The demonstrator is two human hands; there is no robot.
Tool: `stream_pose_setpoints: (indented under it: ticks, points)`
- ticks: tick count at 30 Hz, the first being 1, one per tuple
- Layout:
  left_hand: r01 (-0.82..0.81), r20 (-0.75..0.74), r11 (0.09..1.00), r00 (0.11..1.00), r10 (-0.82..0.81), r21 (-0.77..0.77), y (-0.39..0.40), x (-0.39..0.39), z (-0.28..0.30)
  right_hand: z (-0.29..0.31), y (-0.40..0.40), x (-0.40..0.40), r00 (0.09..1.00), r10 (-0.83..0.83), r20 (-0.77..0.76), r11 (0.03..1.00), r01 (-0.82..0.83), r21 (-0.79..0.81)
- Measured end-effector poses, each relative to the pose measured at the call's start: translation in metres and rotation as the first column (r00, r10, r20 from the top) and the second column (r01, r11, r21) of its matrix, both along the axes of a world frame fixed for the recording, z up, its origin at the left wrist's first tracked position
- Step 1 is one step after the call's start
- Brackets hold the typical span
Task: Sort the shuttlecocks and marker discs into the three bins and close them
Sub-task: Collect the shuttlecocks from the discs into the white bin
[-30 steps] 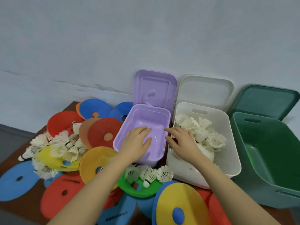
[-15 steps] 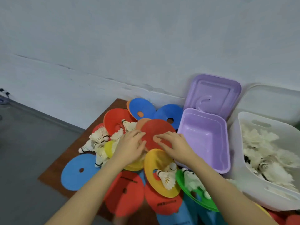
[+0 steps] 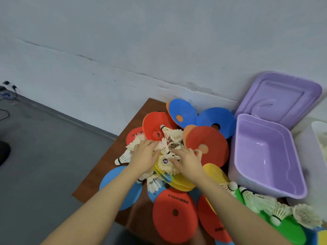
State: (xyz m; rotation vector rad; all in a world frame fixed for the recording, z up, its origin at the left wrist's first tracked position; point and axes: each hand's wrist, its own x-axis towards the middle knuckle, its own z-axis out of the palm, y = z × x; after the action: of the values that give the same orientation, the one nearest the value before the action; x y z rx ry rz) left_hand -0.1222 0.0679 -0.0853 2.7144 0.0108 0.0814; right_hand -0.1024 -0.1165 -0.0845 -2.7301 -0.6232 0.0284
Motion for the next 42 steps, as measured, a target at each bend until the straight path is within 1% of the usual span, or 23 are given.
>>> stream_pose_setpoints:
  ticks: [2,4,7,14,17,22,24,26,31,36,42]
  points:
    - [0.023,-0.030,1.000,0.999,-0.023,-0.013,-0.001,0.012,-0.004,-0.005,0.007,0.005,1.000,0.000,-0.009,1.000,0.000,0.002]
    - [0.034,-0.059,0.999,0.998,-0.036,-0.034,0.000,0.024,-0.010,-0.009,0.013,0.008,1.000,0.000,-0.028,0.999,0.001,0.044]
    - [-0.010,-0.046,0.996,0.999,0.005,-0.094,-0.001,0.034,-0.015,-0.010,0.017,0.012,0.999,-0.024,-0.035,0.994,0.028,0.104]
    - [-0.046,0.148,0.960,0.985,0.090,-0.277,0.002,0.048,-0.015,0.006,-0.010,0.026,0.998,-0.055,-0.042,0.976,0.063,0.207]
    - [-0.050,0.219,0.948,0.968,0.124,-0.314,0.002,0.048,-0.004,0.021,-0.015,0.032,0.997,-0.070,0.023,0.961,0.061,0.270]
    - [0.035,0.405,0.951,0.909,0.097,-0.307,-0.008,0.057,0.041,0.049,-0.036,0.044,0.989,-0.050,0.138,0.914,-0.010,0.406]
    - [0.100,0.486,0.959,0.873,0.043,-0.266,-0.029,0.062,0.067,0.067,-0.058,0.045,0.980,-0.076,0.183,0.891,-0.016,0.453]
    - [0.149,0.516,0.956,0.857,0.004,-0.254,-0.045,0.070,0.084,0.078,-0.069,0.046,0.972,-0.123,0.198,0.875,0.012,0.485]
    - [0.309,0.585,0.912,0.805,-0.100,-0.270,-0.137,0.077,0.118,0.109,-0.153,0.033,0.922,-0.226,0.314,0.832,0.015,0.555]
    - [0.442,0.598,0.835,0.781,-0.179,-0.328,-0.241,0.076,0.133,0.126,-0.251,0.017,0.903,-0.359,0.235,0.747,0.127,0.652]
    - [0.548,0.614,0.761,0.746,-0.258,-0.346,-0.357,0.056,0.135,0.136,-0.364,-0.007,0.830,-0.483,0.279,0.727,0.202,0.656]
